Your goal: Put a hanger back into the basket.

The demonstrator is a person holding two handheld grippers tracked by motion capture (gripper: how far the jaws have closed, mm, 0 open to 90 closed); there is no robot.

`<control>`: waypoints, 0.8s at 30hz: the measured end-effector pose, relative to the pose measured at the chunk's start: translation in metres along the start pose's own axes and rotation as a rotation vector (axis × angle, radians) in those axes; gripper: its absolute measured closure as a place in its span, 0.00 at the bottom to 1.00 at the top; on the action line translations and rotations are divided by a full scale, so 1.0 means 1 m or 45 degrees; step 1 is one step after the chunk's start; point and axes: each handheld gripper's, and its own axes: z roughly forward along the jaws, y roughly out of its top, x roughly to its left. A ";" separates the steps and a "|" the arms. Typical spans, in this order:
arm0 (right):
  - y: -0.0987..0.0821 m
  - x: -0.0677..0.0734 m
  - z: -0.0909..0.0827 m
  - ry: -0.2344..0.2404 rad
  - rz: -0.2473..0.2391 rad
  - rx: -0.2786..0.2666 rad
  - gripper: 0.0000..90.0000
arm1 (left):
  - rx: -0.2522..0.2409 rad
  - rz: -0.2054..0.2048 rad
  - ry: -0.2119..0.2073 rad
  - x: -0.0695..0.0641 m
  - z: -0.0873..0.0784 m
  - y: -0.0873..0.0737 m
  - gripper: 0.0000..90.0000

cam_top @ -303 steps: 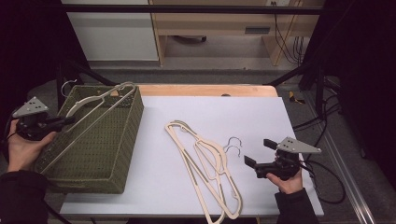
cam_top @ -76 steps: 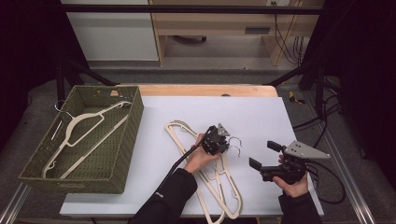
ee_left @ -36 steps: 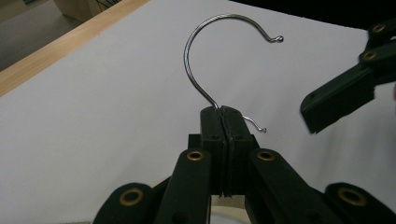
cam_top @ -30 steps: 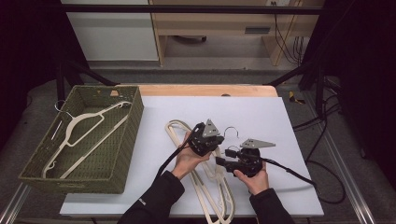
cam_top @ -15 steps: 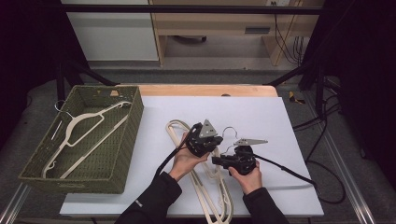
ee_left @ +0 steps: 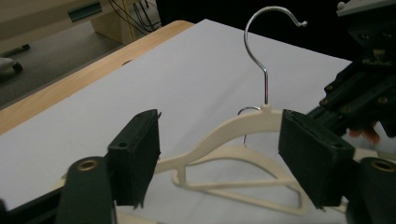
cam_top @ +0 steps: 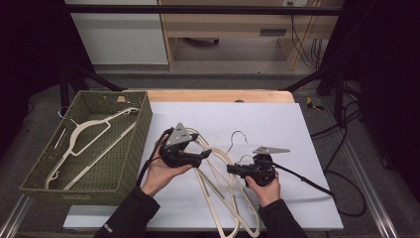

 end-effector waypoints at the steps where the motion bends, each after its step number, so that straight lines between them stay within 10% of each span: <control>1: 0.001 0.001 -0.002 0.008 0.007 -0.003 0.95 | -0.003 0.000 0.010 0.000 -0.005 -0.002 0.26; 9: 0.005 0.006 -0.017 0.070 -0.051 0.010 0.96 | 0.005 -0.033 0.003 -0.001 -0.032 -0.028 0.16; 24: 0.008 0.035 -0.017 0.239 -0.290 0.133 0.97 | 0.020 0.041 -0.100 -0.012 -0.027 -0.042 0.22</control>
